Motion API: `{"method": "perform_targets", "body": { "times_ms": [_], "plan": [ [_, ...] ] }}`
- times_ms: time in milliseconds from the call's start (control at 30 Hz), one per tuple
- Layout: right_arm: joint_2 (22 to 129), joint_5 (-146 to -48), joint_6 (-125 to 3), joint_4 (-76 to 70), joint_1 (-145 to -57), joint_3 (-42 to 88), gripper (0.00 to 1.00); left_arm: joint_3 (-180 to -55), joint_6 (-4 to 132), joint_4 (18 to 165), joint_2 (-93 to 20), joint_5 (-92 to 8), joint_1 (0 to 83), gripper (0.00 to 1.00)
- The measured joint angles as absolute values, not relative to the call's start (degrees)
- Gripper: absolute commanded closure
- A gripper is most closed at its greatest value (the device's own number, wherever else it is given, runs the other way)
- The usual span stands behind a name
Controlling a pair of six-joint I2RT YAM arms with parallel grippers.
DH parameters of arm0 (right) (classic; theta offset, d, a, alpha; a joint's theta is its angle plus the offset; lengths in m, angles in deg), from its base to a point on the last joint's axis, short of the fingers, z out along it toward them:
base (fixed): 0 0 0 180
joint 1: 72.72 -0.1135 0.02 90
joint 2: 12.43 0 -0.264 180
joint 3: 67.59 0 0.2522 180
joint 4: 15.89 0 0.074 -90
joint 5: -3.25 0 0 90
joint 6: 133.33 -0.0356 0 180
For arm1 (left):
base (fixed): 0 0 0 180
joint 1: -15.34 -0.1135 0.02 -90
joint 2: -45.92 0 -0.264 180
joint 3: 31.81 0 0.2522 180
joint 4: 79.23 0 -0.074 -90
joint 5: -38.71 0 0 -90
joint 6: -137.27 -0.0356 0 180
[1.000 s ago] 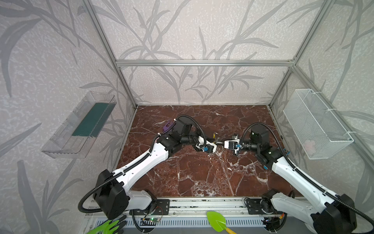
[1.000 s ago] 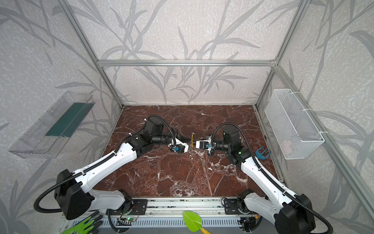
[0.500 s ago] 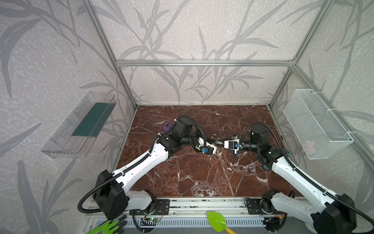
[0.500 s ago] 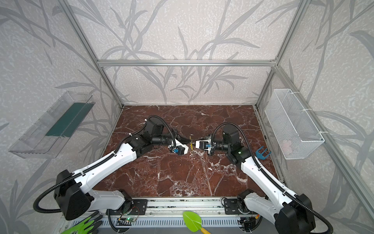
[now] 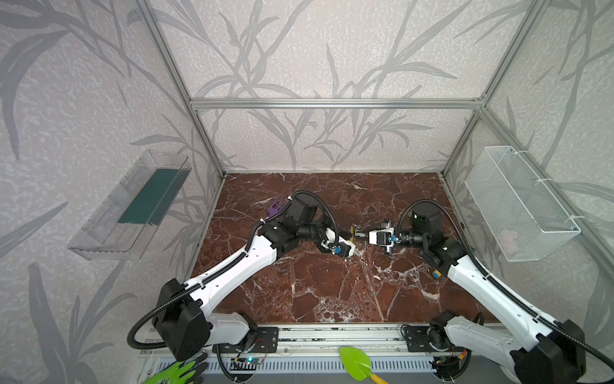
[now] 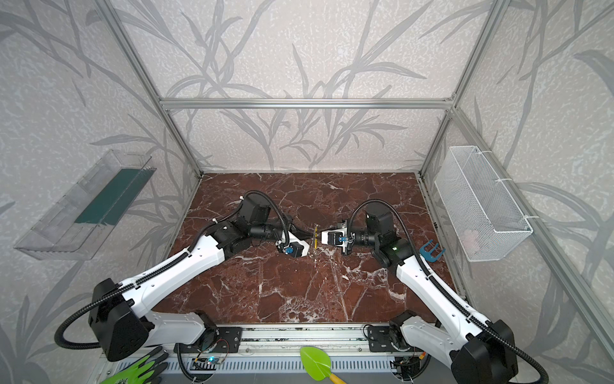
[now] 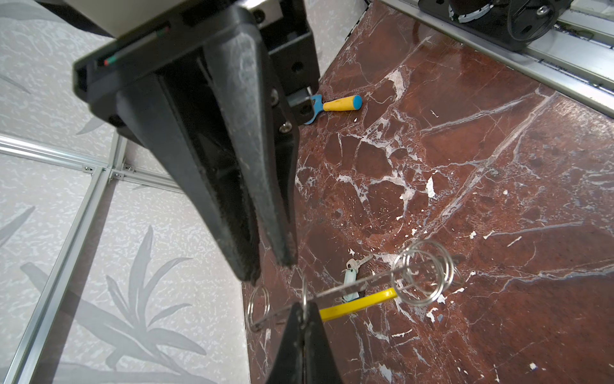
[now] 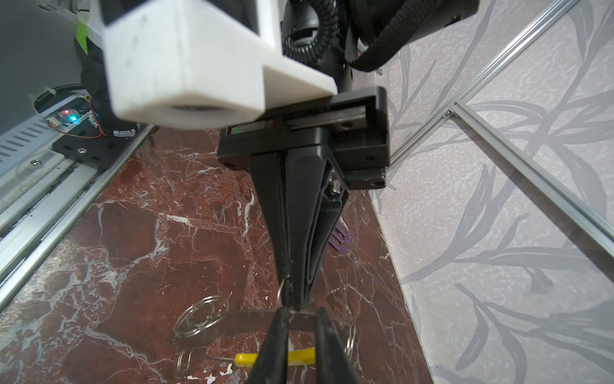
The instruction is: Put the keys on the keyring
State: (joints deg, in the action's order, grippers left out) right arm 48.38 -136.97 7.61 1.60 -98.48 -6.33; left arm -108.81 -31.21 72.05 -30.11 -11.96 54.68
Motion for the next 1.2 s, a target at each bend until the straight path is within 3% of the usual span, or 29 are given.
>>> {"method": "perform_targets", "body": {
  "times_ms": [633, 1033, 1200],
  "plan": [
    [50.2, -136.4, 12.4, 8.4, -100.2, -4.4, 0.79, -109.0, -31.2, 71.5, -30.1, -11.9, 55.1, 1.0],
    [50.8, -135.7, 13.4, 8.4, -100.2, -4.3, 0.88, -109.7, -31.2, 70.5, -30.1, -11.7, 55.4, 1.0],
    [50.8, -135.6, 15.0, 8.7, -100.5, -3.9, 0.97, -110.5, -31.0, 68.7, -30.1, -11.4, 55.4, 1.0]
  ]
}}
